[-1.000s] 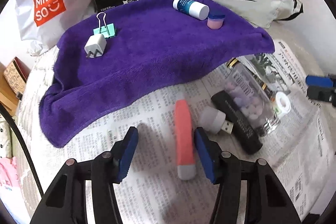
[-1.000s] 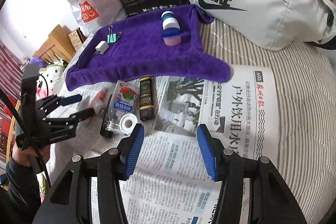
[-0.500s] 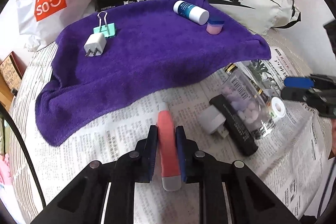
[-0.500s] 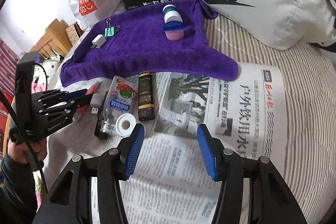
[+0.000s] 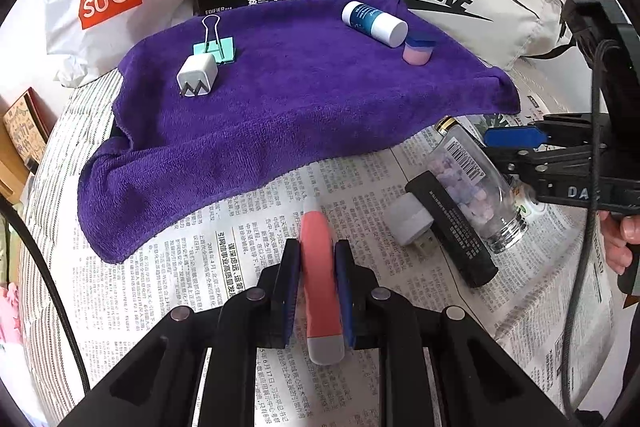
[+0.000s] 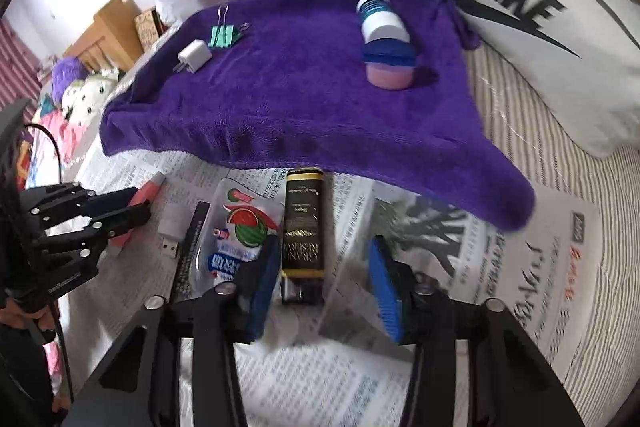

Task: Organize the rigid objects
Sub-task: 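Grasp the black GRAND RESERVE bottle with the right gripper while the left holds the marker, then lift marker and bottle and carry both toward the purple towel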

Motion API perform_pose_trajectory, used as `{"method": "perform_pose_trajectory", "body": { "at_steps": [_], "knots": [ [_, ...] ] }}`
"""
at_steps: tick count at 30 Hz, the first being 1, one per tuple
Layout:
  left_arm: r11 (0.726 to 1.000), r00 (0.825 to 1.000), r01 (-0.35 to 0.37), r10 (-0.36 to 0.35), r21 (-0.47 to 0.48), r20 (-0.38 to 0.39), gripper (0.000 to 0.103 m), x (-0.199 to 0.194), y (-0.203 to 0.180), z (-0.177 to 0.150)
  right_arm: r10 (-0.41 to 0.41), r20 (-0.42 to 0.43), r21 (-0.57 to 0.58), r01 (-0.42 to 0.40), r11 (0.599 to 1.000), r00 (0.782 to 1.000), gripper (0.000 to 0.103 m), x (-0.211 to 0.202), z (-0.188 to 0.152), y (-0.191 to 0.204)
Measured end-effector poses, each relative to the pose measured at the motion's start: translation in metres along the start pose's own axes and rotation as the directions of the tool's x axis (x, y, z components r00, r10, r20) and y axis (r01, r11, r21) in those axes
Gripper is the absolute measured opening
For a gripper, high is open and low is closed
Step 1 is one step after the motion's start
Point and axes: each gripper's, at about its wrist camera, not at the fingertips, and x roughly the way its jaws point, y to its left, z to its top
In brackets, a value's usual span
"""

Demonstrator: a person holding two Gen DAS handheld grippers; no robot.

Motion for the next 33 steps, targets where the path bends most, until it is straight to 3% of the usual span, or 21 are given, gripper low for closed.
{"method": "perform_pose_trajectory", "body": {
  "at_steps": [7,10,13,17,27,33],
  "knots": [
    [1.000,1.000,-0.006,0.006,-0.001,0.006,0.018,0.000,-0.001,0.000,-0.083,0.026,-0.085,0.085,0.993,0.996,0.038,0.008,0.004,0.015],
    [1.000,1.000,-0.003,0.003,-0.001,0.007,0.017,-0.001,0.000,-0.002,-0.079,0.042,-0.102,0.083,0.991,0.996,0.037,0.008,0.004,0.014],
    [1.000,1.000,-0.012,0.012,0.000,-0.001,0.017,-0.003,0.001,-0.004,-0.078,0.036,-0.096,0.081,0.992,0.996,0.024,0.006,0.004,0.007],
    [1.000,1.000,-0.011,0.011,-0.002,-0.004,0.017,-0.002,0.002,-0.003,-0.085,0.004,-0.069,0.085,0.994,0.996,0.024,-0.001,-0.002,-0.008],
    [1.000,1.000,-0.017,0.017,0.000,0.003,0.017,0.001,0.002,0.000,-0.092,0.019,-0.065,0.094,0.993,0.996,0.024,-0.001,-0.006,-0.008],
    [1.000,1.000,-0.015,0.015,-0.026,-0.006,0.017,-0.005,0.009,-0.004,-0.044,0.035,-0.039,0.045,0.998,0.998,0.024,-0.005,-0.009,-0.017]
  ]
}}
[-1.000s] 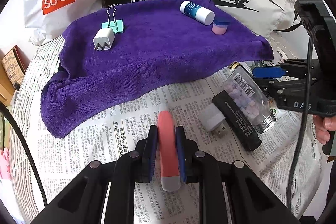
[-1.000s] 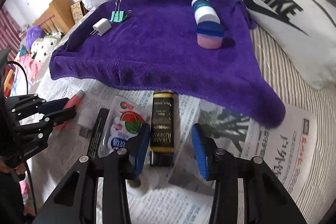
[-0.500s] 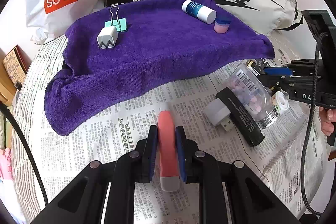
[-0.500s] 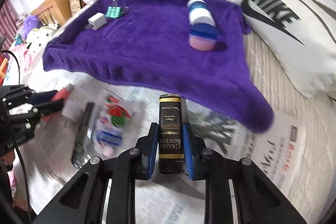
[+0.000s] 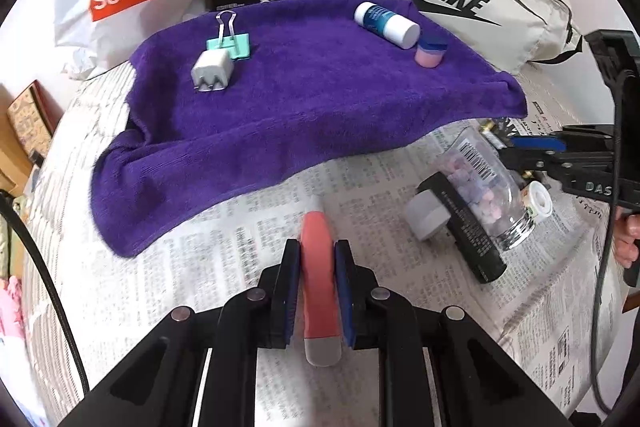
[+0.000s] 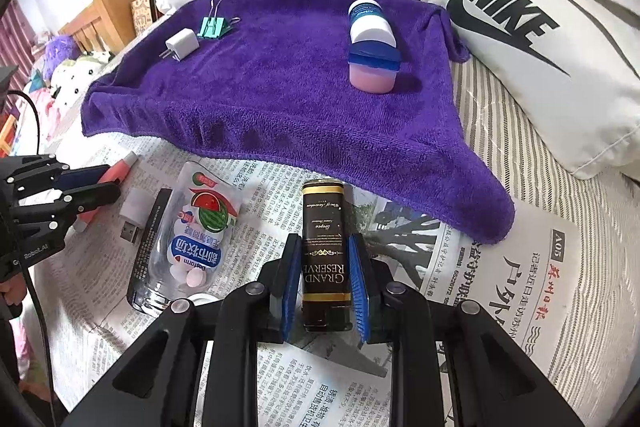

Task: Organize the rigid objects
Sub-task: 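Lift marker and bottle and carry both toward the purple towel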

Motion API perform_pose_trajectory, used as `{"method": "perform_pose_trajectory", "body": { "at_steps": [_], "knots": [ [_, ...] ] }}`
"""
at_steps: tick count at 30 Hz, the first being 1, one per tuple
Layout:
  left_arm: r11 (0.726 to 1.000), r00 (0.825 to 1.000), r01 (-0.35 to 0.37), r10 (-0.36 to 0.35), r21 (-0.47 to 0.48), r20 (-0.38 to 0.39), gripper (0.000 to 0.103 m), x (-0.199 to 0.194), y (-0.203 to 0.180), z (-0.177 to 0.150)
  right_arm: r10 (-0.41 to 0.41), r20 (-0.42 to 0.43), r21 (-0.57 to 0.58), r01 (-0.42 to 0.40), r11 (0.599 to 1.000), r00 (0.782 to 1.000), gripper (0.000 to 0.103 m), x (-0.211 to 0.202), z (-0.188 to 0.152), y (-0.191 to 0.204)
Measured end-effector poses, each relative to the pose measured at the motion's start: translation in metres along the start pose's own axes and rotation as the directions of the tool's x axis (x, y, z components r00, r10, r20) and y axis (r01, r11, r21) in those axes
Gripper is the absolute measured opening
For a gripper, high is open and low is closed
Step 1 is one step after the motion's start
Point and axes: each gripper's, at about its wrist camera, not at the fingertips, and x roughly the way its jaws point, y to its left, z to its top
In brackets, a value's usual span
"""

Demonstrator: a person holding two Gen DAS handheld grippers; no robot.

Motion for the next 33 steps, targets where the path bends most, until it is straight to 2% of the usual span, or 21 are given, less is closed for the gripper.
{"method": "perform_pose_trajectory", "body": {
  "at_steps": [8,13,20,24,33],
  "knots": [
    [1.000,1.000,-0.005,0.004,-0.018,-0.012,0.017,-0.001,0.009,-0.004,0.021,-0.014,0.036,-0.021,0.999,1.000,0.023,-0.014,-0.011,-0.009],
    [0.999,0.999,-0.036,0.036,0.017,-0.006,0.018,0.001,0.004,-0.003,-0.009,-0.028,0.023,0.010,1.000,1.000,0.024,-0.009,-0.014,-0.006],
    [1.000,1.000,-0.021,0.021,-0.008,-0.007,0.017,-0.003,0.007,-0.001,-0.049,-0.019,-0.009,0.049,0.999,0.999,0.024,-0.007,-0.014,0.000],
    [0.999,1.000,0.007,-0.006,-0.033,0.014,0.017,-0.015,0.015,0.001,0.021,-0.003,0.017,-0.021,1.000,1.000,0.023,-0.017,-0.013,-0.005],
    [0.998,0.996,0.038,-0.033,-0.057,0.084,0.017,-0.038,0.033,0.030,0.087,0.072,0.002,-0.088,0.996,0.994,0.023,-0.053,0.005,-0.006]
  ]
}}
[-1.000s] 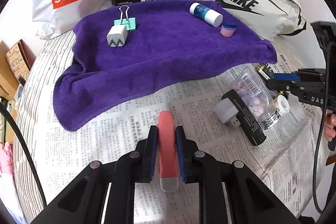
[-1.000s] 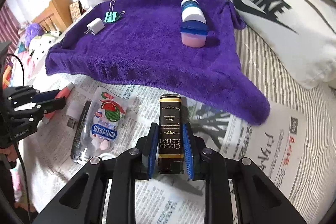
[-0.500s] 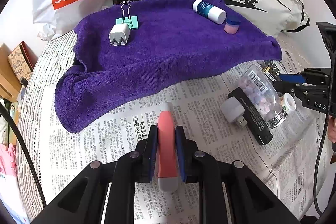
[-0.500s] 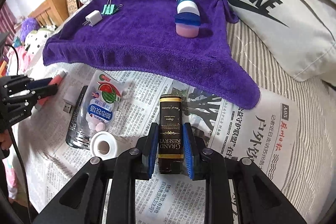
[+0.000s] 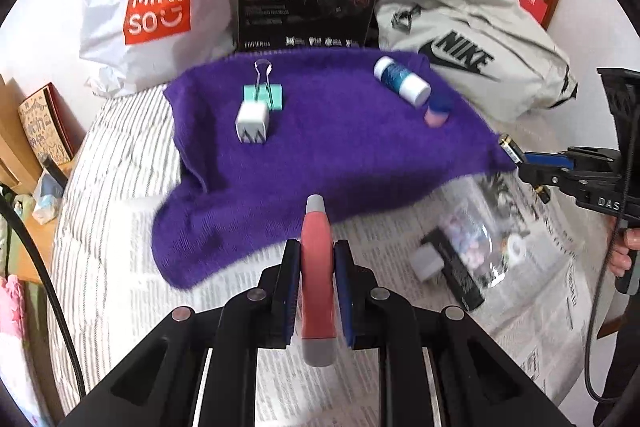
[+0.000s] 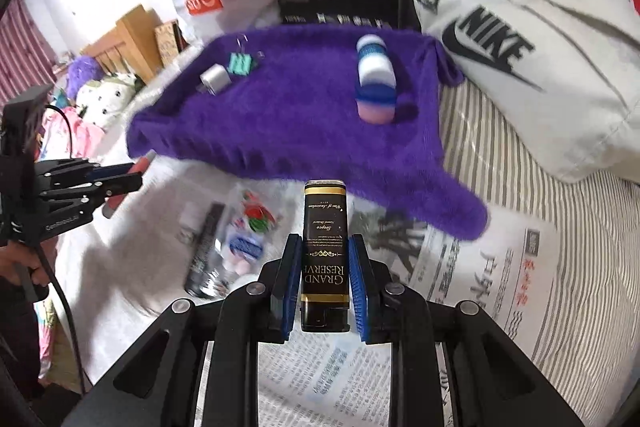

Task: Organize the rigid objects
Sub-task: 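Lift marker and bottle and carry both toward the purple towel, then lower the pink marker and black bottle onto the towel and open both grippers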

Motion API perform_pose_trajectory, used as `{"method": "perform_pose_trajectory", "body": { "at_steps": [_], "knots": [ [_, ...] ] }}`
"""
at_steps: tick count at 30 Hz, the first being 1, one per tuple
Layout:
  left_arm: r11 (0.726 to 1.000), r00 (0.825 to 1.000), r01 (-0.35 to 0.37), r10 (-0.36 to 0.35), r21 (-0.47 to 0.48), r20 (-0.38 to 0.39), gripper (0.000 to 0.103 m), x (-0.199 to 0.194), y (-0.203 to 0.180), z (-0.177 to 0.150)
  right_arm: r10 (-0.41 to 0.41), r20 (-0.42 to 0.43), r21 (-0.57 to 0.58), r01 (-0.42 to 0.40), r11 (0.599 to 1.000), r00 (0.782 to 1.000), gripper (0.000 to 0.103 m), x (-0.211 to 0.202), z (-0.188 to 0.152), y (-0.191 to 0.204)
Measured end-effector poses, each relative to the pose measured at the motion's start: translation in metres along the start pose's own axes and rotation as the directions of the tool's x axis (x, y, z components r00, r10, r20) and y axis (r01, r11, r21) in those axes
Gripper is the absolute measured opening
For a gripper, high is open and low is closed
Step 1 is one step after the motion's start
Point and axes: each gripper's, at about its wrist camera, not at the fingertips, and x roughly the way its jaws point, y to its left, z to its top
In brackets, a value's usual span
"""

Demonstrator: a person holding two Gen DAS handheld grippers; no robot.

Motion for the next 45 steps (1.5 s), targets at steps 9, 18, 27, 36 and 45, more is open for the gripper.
{"method": "perform_pose_trajectory", "body": {
  "at_steps": [9,18,27,36,45],
  "knots": [
    [1.000,1.000,-0.014,0.014,-0.019,0.011,0.017,0.016,0.024,0.039,-0.030,-0.018,-0.058,0.029,0.998,0.999,0.023,0.023,0.061,-0.009],
    [1.000,0.999,-0.015,0.015,-0.007,-0.041,0.017,0.051,0.032,0.059,-0.013,-0.109,-0.106,0.002,0.994,0.994,0.023,0.074,0.092,-0.017],
    [0.999,0.995,-0.045,0.047,0.017,-0.089,0.017,0.077,0.035,0.063,-0.009,-0.145,-0.139,-0.011,0.990,0.989,0.022,0.092,0.091,-0.012],
    [0.996,0.992,-0.074,0.079,0.058,-0.102,0.018,0.084,0.036,0.064,-0.048,-0.176,-0.168,0.018,0.986,0.983,0.016,0.104,0.091,-0.014],
    [0.997,0.990,-0.080,0.082,0.023,-0.118,0.024,0.084,0.038,0.060,-0.047,-0.189,-0.176,0.014,0.984,0.981,0.025,0.102,0.088,-0.015]
  ]
}}
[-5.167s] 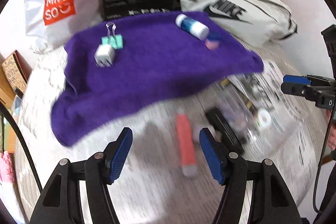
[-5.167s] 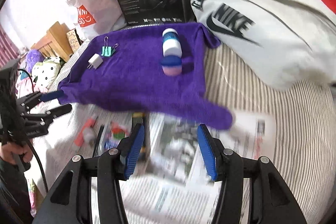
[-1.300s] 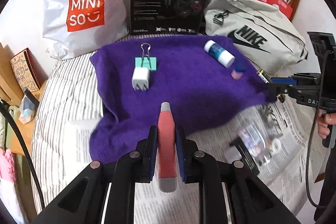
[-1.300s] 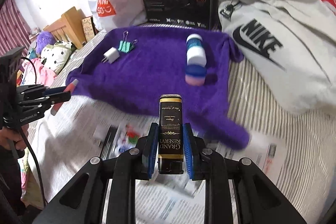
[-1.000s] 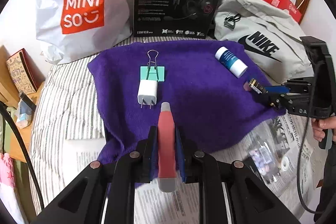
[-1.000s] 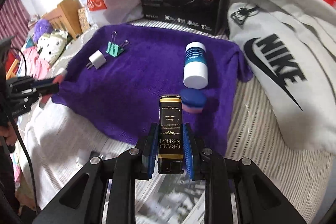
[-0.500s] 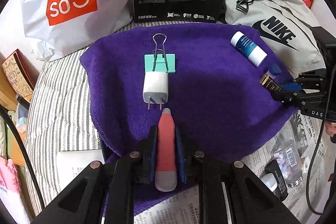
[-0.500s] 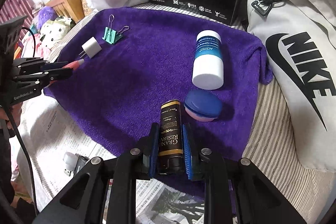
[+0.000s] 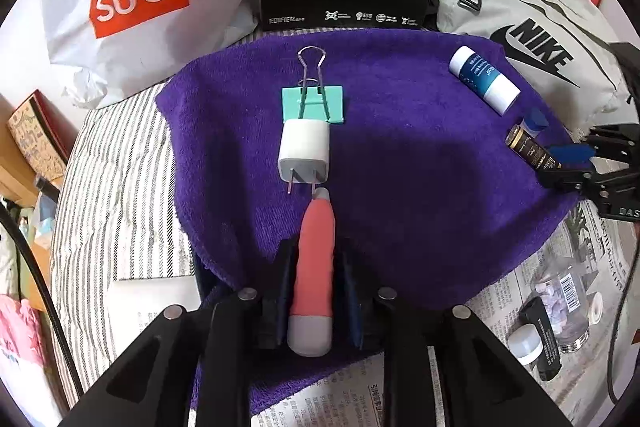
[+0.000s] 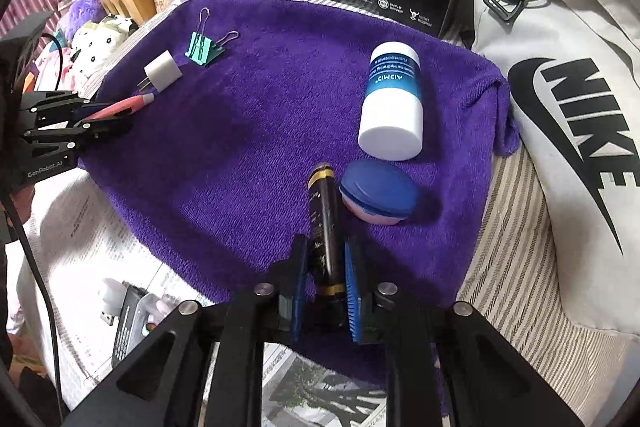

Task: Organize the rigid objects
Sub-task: 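Lower the pink marker and black bottle onto the towel and open both grippers, then grasp the white USB plug with the left gripper while the right grasps the white tape roll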

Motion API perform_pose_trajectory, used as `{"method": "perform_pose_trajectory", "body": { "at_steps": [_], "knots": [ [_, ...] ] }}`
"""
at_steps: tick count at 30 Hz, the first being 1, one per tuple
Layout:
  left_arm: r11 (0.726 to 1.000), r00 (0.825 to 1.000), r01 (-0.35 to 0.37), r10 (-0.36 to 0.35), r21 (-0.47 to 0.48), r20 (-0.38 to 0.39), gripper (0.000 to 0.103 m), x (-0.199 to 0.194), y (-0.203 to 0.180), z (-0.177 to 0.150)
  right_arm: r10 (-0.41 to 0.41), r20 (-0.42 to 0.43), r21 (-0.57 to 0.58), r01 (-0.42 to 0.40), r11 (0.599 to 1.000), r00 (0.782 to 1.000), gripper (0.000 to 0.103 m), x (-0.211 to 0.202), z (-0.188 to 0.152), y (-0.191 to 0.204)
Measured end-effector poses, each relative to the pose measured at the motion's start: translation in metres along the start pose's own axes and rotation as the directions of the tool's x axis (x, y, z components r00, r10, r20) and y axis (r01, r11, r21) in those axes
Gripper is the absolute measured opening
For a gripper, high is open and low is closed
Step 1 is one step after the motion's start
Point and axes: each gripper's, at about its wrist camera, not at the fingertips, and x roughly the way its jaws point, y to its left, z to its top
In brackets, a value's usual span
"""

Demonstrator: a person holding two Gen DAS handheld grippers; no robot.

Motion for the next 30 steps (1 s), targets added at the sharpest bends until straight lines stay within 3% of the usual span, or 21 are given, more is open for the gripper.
{"method": "perform_pose_trajectory", "body": {
  "at_steps": [2,4,8,16,24,30],
  "knots": [
    [1.000,1.000,-0.008,0.008,-0.020,0.008,0.025,-0.006,0.003,-0.002,-0.023,0.001,0.009,0.023,1.000,1.000,0.035,-0.005,-0.003,-0.002],
    [0.999,0.999,0.009,-0.008,-0.040,0.037,0.026,-0.020,0.003,-0.006,-0.021,0.015,0.021,0.020,1.000,1.000,0.036,-0.013,-0.006,-0.003],
    [1.000,0.996,0.011,-0.008,-0.024,0.089,0.051,-0.049,-0.002,-0.018,-0.031,0.055,0.043,0.029,0.999,0.998,0.036,-0.037,-0.018,-0.002],
    [0.998,0.990,0.066,-0.067,0.017,0.122,0.052,-0.073,-0.044,-0.044,-0.013,0.151,0.107,-0.003,0.994,0.989,0.036,-0.082,-0.069,0.017],
    [0.986,0.986,0.165,-0.166,0.018,0.028,0.052,-0.045,-0.086,-0.072,0.018,0.151,0.239,-0.055,0.969,0.988,0.036,-0.085,-0.124,0.028],
    [0.988,0.988,0.151,-0.151,0.014,-0.006,0.052,-0.029,-0.102,-0.075,0.044,0.155,0.283,-0.087,0.955,0.987,0.036,-0.087,-0.146,0.032]
  ]
}}
